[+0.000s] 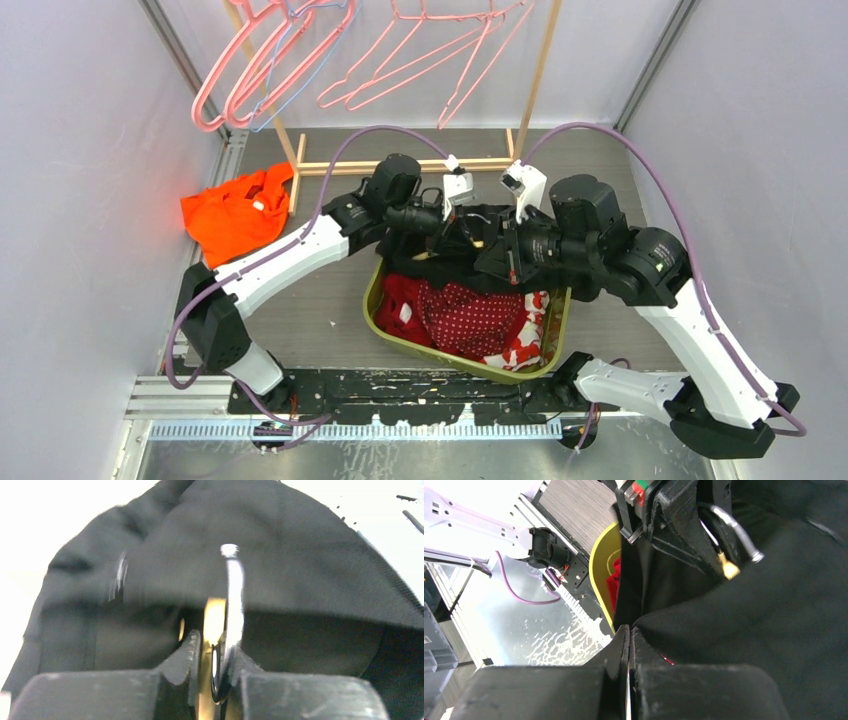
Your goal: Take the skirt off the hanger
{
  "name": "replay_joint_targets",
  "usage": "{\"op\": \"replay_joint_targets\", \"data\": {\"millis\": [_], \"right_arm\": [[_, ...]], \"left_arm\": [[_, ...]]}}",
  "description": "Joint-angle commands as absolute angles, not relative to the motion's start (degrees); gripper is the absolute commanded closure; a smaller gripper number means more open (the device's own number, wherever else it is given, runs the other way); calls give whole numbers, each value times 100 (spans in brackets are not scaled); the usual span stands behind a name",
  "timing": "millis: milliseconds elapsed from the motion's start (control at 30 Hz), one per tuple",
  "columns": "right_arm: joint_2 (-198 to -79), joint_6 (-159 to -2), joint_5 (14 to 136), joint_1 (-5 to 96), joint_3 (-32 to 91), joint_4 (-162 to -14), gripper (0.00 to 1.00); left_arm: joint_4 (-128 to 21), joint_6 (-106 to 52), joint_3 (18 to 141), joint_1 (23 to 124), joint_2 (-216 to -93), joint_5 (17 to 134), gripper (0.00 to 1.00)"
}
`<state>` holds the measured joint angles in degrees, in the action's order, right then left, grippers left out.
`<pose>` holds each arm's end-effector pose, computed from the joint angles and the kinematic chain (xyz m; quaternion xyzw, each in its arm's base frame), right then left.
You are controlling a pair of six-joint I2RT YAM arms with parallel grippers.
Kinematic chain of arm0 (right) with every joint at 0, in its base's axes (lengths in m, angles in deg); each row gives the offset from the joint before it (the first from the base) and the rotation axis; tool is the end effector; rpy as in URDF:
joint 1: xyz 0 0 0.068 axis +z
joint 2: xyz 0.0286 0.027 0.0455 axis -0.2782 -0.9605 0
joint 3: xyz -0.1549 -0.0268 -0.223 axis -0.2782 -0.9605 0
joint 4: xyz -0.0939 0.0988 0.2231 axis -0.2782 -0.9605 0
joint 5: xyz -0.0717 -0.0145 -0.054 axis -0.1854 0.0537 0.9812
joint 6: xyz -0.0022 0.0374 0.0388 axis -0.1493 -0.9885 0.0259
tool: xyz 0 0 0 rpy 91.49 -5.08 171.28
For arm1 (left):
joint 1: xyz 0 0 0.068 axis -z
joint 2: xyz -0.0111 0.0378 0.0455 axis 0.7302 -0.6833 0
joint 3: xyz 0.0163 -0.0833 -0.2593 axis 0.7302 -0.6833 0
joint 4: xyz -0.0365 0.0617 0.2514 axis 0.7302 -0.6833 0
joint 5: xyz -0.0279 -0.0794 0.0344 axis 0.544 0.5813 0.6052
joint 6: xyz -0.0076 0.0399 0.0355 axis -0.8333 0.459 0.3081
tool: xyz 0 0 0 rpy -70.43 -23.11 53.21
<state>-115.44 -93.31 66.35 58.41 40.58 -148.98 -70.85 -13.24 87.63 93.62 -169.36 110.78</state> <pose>0.1082 0.1115 0.4502 -0.2372 0.8388 0.3479 0.3452 0.2309 -0.2809 0.3510 0.5038 0.6335 -0.4791 0.3397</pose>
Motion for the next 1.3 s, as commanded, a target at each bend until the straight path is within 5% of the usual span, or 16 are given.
{"op": "replay_joint_targets", "data": {"millis": [0,267,533,767,1267], "right_arm": [[-11550,-9243,6546,5869,4272,-14606,99],[-11624,-9102,6852,5873,4171,-14371,99],[-11446,-8737,9010,5870,4059,-13779,99],[-11512,-8249,10399,5868,4146,-13166,99],[-11843,-7603,11424,5869,4447,-12708,99]], "left_arm": [[-7107,-1335,8845,9348,-16889,10803,100],[-8214,-1161,10223,9229,-16701,10571,100],[-10107,-422,11288,9234,-16159,10204,100],[-11308,-169,10801,9226,-15526,9845,100],[-11765,-36,9772,9232,-14828,9246,100]]}}
